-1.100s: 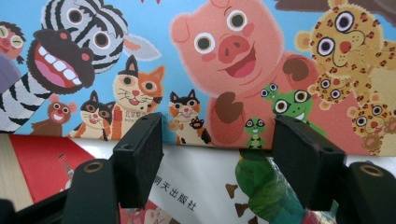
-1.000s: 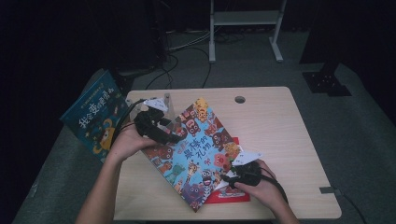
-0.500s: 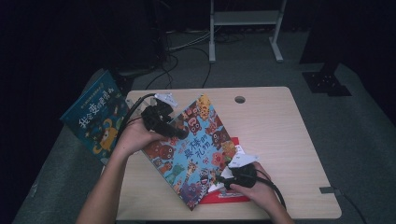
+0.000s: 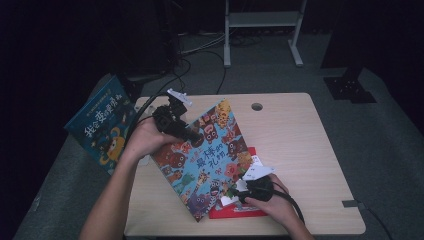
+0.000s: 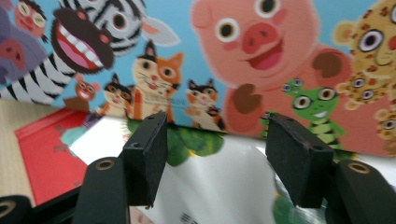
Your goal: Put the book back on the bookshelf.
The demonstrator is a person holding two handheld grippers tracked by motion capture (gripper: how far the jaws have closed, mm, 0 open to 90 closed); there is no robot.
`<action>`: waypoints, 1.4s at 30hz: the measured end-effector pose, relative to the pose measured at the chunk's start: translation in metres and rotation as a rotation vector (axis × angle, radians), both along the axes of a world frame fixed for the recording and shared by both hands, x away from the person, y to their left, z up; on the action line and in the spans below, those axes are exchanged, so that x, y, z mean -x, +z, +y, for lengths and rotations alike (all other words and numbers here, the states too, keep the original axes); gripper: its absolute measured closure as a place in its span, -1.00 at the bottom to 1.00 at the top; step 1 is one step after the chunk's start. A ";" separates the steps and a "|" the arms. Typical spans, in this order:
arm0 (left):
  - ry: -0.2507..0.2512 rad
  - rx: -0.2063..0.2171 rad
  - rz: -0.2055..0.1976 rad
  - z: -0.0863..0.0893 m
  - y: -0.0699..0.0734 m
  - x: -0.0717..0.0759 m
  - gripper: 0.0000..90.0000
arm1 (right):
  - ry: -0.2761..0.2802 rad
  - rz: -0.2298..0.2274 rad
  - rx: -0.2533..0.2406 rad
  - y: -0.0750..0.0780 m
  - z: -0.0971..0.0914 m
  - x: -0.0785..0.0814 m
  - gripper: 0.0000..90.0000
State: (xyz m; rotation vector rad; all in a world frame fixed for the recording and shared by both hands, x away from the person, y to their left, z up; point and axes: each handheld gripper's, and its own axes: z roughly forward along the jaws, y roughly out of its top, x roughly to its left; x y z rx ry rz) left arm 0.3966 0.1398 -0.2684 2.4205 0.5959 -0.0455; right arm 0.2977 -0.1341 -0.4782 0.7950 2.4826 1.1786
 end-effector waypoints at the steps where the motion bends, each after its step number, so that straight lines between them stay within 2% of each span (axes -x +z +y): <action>1: 0.000 0.000 0.000 0.000 0.000 0.000 0.51 | 0.000 0.000 0.000 0.000 0.000 0.000 -0.15; 5: -0.044 0.002 0.023 -0.004 0.008 0.000 0.59 | -0.034 -0.008 -0.012 0.002 -0.013 -0.005 -0.15; 6: -0.044 -0.012 0.027 -0.008 0.011 0.001 0.62 | -0.060 -0.004 -0.030 0.003 -0.022 -0.008 -0.15; 9: -0.050 -0.024 0.027 -0.010 0.016 0.001 0.65 | -0.086 -0.010 -0.038 0.004 -0.033 -0.011 -0.15; 10: -0.049 -0.038 0.018 -0.013 0.019 0.002 0.67 | -0.124 -0.016 -0.047 0.005 -0.045 -0.014 -0.16; 12: -0.047 -0.045 0.016 -0.014 0.021 0.002 0.68 | -0.143 -0.021 -0.055 0.006 -0.051 -0.016 -0.16; 14: -0.044 -0.054 0.018 -0.015 0.024 0.002 0.73 | -0.203 -0.033 -0.077 0.007 -0.072 -0.021 -0.18; 15: -0.051 -0.058 0.016 -0.015 0.026 0.002 0.73 | -0.203 -0.033 -0.077 0.007 -0.072 -0.021 -0.18; 16: -0.059 -0.063 0.014 -0.016 0.027 0.003 0.76 | -0.243 -0.036 -0.079 0.006 -0.084 -0.026 -0.21; 17: -0.063 -0.071 0.013 -0.016 0.028 0.004 0.76 | -0.243 -0.036 -0.079 0.006 -0.084 -0.026 -0.21; 18: -0.073 -0.074 0.011 -0.017 0.029 0.005 0.78 | -0.283 -0.042 -0.063 0.005 -0.097 -0.032 -0.23; 19: -0.083 -0.082 0.007 -0.018 0.030 0.006 0.78 | -0.283 -0.042 -0.063 0.005 -0.097 -0.032 -0.23; 20: -0.092 -0.097 -0.001 -0.020 0.032 0.008 0.79 | -0.326 -0.026 -0.055 0.004 -0.110 -0.039 -0.28; 24: -0.086 -0.111 -0.008 -0.022 0.034 0.010 0.79 | -0.402 -0.013 -0.038 0.002 -0.126 -0.051 -0.29; 27: -0.083 -0.124 -0.017 -0.023 0.036 0.011 0.79 | -0.472 -0.008 -0.063 -0.003 -0.139 -0.061 -0.28; 29: -0.076 -0.137 -0.022 -0.021 0.038 0.011 0.79 | -0.508 -0.020 -0.044 -0.008 -0.144 -0.066 -0.28; 30: -0.064 -0.146 -0.019 -0.018 0.040 0.011 0.79 | -0.527 -0.010 -0.043 -0.013 -0.147 -0.070 -0.29; 35: -0.032 -0.149 -0.024 -0.008 0.042 0.013 0.79 | -0.556 0.011 -0.008 -0.022 -0.150 -0.076 -0.30; 39: 0.009 -0.149 -0.017 0.008 0.044 0.016 0.79 | -0.564 0.034 0.013 -0.024 -0.150 -0.079 -0.35; 42: 0.025 -0.153 -0.016 0.014 0.046 0.018 0.79 | -0.564 0.050 0.002 -0.024 -0.152 -0.080 -0.42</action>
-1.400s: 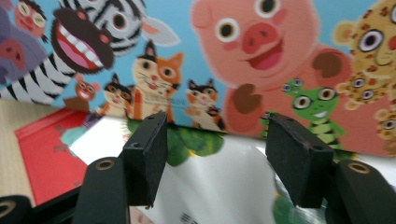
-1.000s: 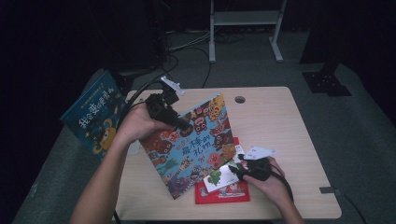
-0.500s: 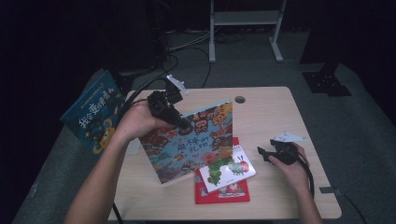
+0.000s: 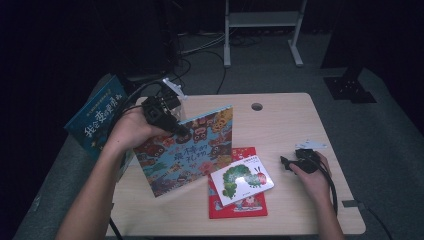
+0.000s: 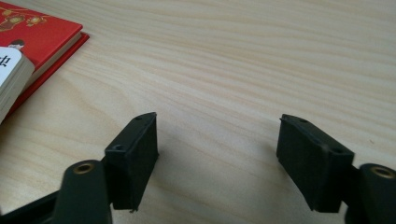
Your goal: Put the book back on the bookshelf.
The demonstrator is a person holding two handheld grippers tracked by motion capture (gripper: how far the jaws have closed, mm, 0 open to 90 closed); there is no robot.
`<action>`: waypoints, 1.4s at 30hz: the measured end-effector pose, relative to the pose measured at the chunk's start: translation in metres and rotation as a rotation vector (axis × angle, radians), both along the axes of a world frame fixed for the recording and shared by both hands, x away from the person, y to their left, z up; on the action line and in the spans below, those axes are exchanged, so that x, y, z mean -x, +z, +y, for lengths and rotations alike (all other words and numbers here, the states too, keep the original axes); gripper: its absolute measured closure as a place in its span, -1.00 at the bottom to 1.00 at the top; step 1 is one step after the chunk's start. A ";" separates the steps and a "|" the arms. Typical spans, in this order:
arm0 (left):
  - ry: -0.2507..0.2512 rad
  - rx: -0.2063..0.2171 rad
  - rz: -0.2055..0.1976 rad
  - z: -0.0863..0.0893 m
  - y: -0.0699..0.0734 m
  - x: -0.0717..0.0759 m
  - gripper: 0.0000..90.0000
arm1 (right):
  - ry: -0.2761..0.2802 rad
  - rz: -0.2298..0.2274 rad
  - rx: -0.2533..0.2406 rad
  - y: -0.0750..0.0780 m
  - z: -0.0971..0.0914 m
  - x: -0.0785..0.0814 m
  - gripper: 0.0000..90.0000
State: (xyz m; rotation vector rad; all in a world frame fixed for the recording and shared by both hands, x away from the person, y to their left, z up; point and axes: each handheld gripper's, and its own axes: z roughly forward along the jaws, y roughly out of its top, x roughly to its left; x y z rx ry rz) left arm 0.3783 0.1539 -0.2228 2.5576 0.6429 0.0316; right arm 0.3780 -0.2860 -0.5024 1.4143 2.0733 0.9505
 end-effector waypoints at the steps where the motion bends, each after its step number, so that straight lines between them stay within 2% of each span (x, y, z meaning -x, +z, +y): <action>1: 0.009 -0.001 0.001 0.004 0.001 0.001 0.79 | -0.002 0.006 0.000 0.000 -0.001 -0.001 -0.48; 4: 0.035 -0.002 0.000 0.017 0.004 0.003 0.79 | 0.002 0.016 0.006 -0.001 -0.001 -0.003 -0.62; 11: 0.095 0.003 -0.006 0.049 0.008 0.012 0.79 | -0.003 0.016 0.006 -0.001 -0.001 -0.004 -0.63; 12: 0.115 0.009 -0.006 0.060 0.008 0.015 0.79 | -0.009 0.018 0.004 -0.001 -0.002 -0.004 -0.63; 13: 0.115 0.009 -0.006 0.060 0.008 0.015 0.79 | -0.009 0.018 0.004 -0.001 -0.002 -0.004 -0.63; 14: 0.141 0.012 -0.003 0.072 0.008 0.017 0.79 | -0.009 0.018 0.004 -0.001 -0.002 -0.004 -0.63; 15: 0.141 0.012 -0.003 0.072 0.008 0.017 0.79 | -0.009 0.018 0.004 -0.001 -0.002 -0.004 -0.63; 16: 0.164 0.016 -0.009 0.083 0.008 0.020 0.79 | -0.009 0.019 0.005 0.000 -0.002 -0.004 -0.63; 18: 0.178 0.017 -0.011 0.089 0.007 0.021 0.79 | -0.009 0.019 0.005 -0.001 -0.002 -0.004 -0.63; 20: 0.219 0.019 -0.009 0.107 0.006 0.025 0.79 | -0.009 0.018 0.004 -0.001 -0.002 -0.004 -0.63; 21: 0.219 0.019 -0.009 0.107 0.006 0.025 0.79 | -0.009 0.018 0.004 -0.001 -0.002 -0.004 -0.63; 22: 0.242 0.017 -0.008 0.118 0.005 0.028 0.79 | -0.010 0.018 0.004 -0.001 -0.002 -0.004 -0.63; 23: 0.242 0.017 -0.008 0.118 0.005 0.028 0.79 | -0.010 0.018 0.004 -0.001 -0.002 -0.004 -0.63; 26: 0.297 0.017 -0.010 0.138 0.003 0.032 0.79 | -0.010 0.019 0.003 -0.001 -0.002 -0.004 -0.63; 27: 0.297 0.017 -0.010 0.138 0.003 0.032 0.79 | -0.010 0.019 0.003 -0.001 -0.002 -0.004 -0.63; 28: 0.322 0.011 -0.009 0.147 0.002 0.034 0.79 | -0.009 0.018 0.004 -0.001 -0.002 -0.004 -0.63; 31: 0.344 0.007 -0.008 0.156 0.001 0.036 0.79 | -0.009 0.018 0.004 -0.001 -0.002 -0.004 -0.63; 32: 0.373 0.008 -0.012 0.164 0.000 0.037 0.79 | -0.009 0.017 0.004 -0.001 -0.002 -0.004 -0.63; 33: 0.373 0.008 -0.012 0.164 0.000 0.037 0.79 | -0.009 0.017 0.004 -0.001 -0.002 -0.004 -0.63; 42: 0.503 -0.001 -0.018 0.195 -0.006 0.044 0.79 | -0.014 0.018 0.004 -0.001 -0.002 -0.005 -0.63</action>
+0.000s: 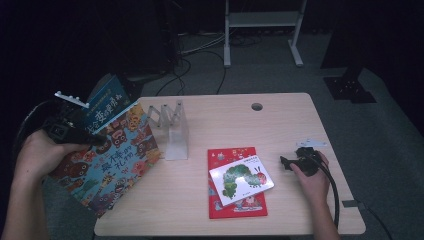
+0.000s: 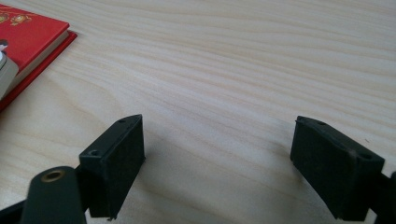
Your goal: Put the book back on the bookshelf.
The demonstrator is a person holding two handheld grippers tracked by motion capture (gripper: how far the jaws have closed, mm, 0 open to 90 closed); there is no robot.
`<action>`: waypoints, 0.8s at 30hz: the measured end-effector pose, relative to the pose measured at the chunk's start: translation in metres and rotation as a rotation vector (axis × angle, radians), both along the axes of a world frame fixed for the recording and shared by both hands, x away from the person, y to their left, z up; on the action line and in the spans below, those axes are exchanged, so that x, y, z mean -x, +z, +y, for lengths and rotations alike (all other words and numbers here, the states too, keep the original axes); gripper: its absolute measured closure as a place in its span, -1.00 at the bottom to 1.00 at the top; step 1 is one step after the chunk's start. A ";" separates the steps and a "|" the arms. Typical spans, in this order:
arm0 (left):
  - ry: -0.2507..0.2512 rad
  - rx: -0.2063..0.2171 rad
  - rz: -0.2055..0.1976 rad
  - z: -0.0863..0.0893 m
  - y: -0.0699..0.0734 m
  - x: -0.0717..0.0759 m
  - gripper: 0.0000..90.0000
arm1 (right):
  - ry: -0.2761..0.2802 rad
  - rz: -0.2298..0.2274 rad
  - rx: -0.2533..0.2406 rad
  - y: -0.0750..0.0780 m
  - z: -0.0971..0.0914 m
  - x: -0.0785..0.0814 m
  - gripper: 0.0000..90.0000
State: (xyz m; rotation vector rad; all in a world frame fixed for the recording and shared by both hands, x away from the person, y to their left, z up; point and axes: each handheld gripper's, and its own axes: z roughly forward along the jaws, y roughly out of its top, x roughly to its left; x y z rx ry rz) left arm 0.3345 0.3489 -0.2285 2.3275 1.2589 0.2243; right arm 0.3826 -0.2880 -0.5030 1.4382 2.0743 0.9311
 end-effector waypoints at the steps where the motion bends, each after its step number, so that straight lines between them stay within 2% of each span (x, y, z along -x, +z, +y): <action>1: 0.000 0.000 0.000 0.000 0.000 0.000 0.79 | 0.000 0.000 0.000 0.000 0.000 0.000 -0.63; 6: 0.059 -0.017 0.002 0.014 -0.001 0.002 0.79 | 0.000 0.000 0.001 0.000 0.000 0.000 -0.63; 11: 0.102 -0.029 0.001 0.017 -0.004 -0.001 0.79 | -0.001 0.000 0.001 0.000 0.000 0.000 -0.63; 14: 0.134 -0.041 -0.011 0.015 -0.007 -0.006 0.78 | -0.002 -0.001 0.001 0.000 0.000 0.000 -0.63; 24: 0.177 -0.040 -0.033 0.003 -0.007 -0.018 0.79 | -0.001 -0.001 0.001 0.000 0.000 0.000 -0.63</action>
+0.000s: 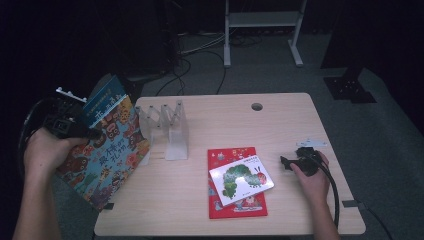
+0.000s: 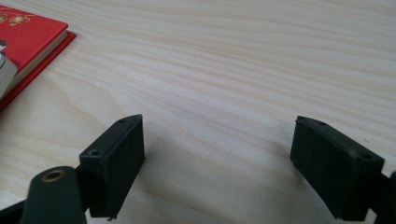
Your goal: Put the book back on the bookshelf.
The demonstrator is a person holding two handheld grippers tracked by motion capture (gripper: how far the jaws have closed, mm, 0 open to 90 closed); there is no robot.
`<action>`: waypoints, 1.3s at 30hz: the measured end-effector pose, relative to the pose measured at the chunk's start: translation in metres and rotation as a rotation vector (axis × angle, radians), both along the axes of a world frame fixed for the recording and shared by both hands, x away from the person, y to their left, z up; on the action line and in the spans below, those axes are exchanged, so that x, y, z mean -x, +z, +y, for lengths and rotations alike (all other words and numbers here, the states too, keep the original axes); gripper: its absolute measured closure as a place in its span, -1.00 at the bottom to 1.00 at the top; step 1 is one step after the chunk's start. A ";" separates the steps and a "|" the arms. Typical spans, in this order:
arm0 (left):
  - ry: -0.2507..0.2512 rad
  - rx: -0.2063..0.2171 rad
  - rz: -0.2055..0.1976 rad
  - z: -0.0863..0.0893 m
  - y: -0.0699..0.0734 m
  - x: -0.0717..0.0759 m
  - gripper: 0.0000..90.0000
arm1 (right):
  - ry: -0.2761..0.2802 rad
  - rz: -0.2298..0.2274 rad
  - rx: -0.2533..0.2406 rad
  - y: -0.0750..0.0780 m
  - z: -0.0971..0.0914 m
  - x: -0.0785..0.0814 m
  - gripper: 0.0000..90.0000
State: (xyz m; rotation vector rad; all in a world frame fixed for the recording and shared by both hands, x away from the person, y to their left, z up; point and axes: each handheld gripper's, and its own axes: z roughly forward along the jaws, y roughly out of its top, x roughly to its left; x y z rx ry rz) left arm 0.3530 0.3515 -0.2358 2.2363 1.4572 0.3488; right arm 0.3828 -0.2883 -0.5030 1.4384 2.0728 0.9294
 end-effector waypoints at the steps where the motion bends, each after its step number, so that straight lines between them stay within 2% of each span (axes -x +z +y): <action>1: 0.006 -0.001 -0.003 -0.001 0.000 -0.001 0.79 | 0.000 0.000 0.000 0.000 0.000 0.000 -0.63; 4: 0.034 0.007 -0.015 -0.003 -0.002 -0.006 0.79 | 0.000 0.000 0.000 0.000 0.000 0.000 -0.63; 15: 0.089 0.009 -0.049 -0.010 -0.012 -0.019 0.78 | 0.000 0.000 0.000 0.000 0.000 0.000 -0.63; 22: 0.116 -0.015 -0.069 -0.018 -0.016 -0.025 0.78 | 0.000 0.000 0.000 0.000 0.000 0.000 -0.63; 29: 0.123 -0.015 -0.071 -0.019 -0.017 -0.027 0.78 | -0.001 0.000 -0.001 0.000 0.000 0.000 -0.63; 36: 0.109 0.007 -0.087 -0.015 -0.015 -0.024 0.75 | 0.000 -0.001 0.001 0.000 0.000 0.000 -0.63; 39: 0.103 0.000 -0.082 -0.014 -0.013 -0.022 0.75 | 0.000 -0.001 0.001 0.000 0.000 0.000 -0.63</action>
